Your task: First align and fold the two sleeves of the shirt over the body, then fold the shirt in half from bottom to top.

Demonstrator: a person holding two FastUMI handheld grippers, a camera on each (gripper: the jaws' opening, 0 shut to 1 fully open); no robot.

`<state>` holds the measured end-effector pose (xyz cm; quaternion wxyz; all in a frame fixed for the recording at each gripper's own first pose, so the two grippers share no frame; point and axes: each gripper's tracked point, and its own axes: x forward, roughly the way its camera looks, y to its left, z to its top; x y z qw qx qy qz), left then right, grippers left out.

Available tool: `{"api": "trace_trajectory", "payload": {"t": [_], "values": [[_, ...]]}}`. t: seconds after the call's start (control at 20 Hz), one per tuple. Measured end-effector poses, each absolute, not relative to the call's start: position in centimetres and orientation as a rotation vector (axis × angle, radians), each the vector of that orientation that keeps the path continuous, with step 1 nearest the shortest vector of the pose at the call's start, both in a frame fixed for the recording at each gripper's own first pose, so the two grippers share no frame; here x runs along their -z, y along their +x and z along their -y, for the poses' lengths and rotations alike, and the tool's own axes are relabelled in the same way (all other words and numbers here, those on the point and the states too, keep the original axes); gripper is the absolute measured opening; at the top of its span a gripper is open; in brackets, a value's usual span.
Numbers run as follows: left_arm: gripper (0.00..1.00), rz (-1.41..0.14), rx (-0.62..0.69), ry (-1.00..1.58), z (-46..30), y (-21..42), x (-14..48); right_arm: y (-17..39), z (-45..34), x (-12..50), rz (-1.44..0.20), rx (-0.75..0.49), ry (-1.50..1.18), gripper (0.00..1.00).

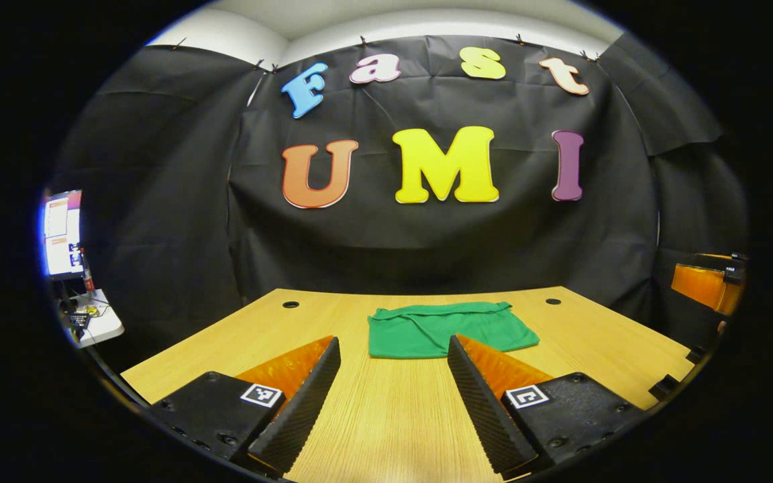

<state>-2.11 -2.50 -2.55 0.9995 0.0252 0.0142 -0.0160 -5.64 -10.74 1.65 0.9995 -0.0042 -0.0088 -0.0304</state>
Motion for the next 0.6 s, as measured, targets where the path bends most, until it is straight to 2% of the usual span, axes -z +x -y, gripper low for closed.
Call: {"api": "trace_trajectory", "payload": {"t": [0.1,0.25,0.6], "values": [[1.0,0.021,0.036,0.029,2.4,-2.3,1.3,-6.6,11.3,-0.8,-0.013,0.086,-0.021,0.94],[1.0,-0.023,0.055,0.018,2.8,-2.2,2.3,-7.0,11.9,-1.6,-0.007,0.106,0.023,0.95],[1.0,0.014,0.012,0.053,1.9,-2.6,1.3,-7.5,9.0,-0.4,-0.003,0.023,-0.066,0.96]]}}
